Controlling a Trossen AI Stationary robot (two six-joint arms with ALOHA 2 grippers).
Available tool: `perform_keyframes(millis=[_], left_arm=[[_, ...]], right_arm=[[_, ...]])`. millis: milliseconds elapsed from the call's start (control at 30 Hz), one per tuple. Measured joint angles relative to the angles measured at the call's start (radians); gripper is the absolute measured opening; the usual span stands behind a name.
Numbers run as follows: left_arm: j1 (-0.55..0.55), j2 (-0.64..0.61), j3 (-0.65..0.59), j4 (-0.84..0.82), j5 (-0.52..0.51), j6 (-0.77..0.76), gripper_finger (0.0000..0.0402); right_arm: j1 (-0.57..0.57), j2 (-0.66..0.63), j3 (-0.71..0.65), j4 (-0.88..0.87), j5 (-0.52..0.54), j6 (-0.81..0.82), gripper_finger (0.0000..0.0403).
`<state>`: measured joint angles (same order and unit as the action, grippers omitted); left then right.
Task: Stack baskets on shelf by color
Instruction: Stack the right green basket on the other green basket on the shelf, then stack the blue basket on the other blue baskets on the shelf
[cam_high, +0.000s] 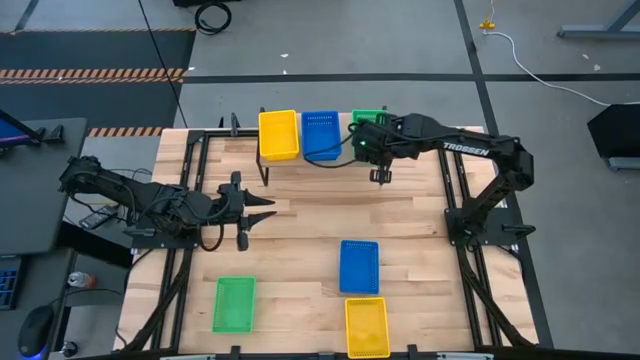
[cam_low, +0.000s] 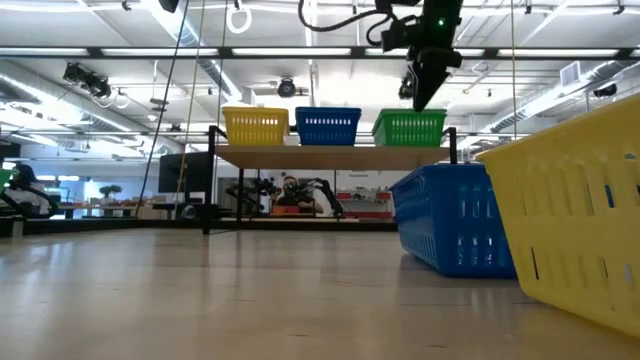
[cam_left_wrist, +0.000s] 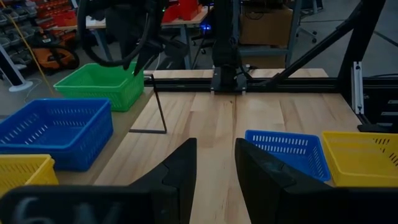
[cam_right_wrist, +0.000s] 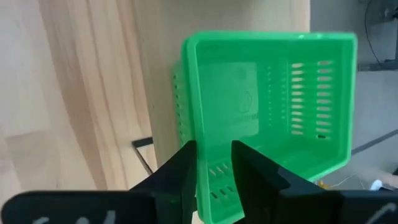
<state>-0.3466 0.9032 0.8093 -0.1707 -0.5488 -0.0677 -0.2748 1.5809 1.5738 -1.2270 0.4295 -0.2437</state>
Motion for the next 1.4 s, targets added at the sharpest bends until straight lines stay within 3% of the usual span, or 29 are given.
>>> perform_keyframes(millis=[367, 600, 833, 1133, 1400], left_arm=[[0.0, 0.0, 0.0, 0.0, 0.0, 0.0, 0.0117], [0.0, 0.0, 0.0, -0.001, 0.0, 0.0, 0.0117], [0.0, 0.0, 0.0, -0.001, 0.0, -0.007, 0.0117], [0.0, 0.0, 0.0, -0.001, 0.0, -0.019, 0.0117], [0.0, 0.0, 0.0, -0.002, 0.0, -0.021, 0.0117]], right_arm=[[0.06, -0.003, 0.063, -0.002, -0.015, 0.009, 0.011], [0.169, -0.003, 0.063, -0.004, -0.255, 0.186, 0.011], [0.365, 0.005, 0.054, 0.003, -0.273, 0.343, 0.011], [0.591, 0.006, -0.154, 0.212, -0.279, 0.498, 0.0119], [0.704, 0.006, -0.336, 0.437, -0.301, 0.625, 0.0203]])
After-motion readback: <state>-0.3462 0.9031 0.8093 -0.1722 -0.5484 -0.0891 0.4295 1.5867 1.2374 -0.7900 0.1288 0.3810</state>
